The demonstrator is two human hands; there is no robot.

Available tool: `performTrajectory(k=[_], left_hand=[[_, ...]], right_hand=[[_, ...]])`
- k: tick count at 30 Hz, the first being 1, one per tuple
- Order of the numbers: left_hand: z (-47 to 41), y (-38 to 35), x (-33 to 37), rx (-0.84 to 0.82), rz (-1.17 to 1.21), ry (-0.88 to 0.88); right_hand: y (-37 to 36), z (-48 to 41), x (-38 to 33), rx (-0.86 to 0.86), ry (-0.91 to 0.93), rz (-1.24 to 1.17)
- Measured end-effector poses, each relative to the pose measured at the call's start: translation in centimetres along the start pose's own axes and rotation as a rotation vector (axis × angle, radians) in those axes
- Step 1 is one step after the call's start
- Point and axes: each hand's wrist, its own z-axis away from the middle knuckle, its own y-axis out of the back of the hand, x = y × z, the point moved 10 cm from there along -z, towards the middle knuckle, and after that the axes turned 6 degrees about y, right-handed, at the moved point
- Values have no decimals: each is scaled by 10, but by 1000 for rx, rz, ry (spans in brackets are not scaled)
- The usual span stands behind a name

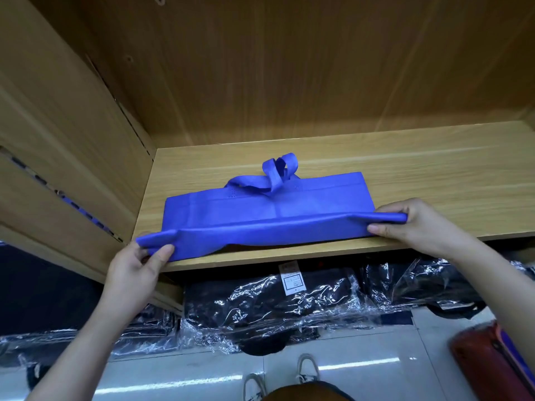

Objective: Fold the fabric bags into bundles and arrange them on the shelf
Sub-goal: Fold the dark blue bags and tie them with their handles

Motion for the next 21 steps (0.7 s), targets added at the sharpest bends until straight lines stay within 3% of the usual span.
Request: performTrajectory(k=[3, 7, 11, 15, 17, 19, 21], left_hand=[[-4, 0, -3, 54, -30, 48], [-3, 4, 4, 140, -163, 46], [2, -1, 23, 152, -380, -86], [-5, -8, 23, 163, -770, -105], [-5, -9, 38, 223, -936, -218], [3, -24, 72, 238, -897, -436], [11, -67, 98, -34, -740, -593]], right_hand=[[11, -5, -1, 160, 16, 90], [12, -13, 13, 341, -96, 290], [0, -17, 5, 315, -204, 661], [-5, -23, 2, 271, -257, 766], [-3, -26, 3, 260, -282, 791], [-3, -27, 2, 271, -277, 835], [-3, -28, 3, 278, -276, 856]])
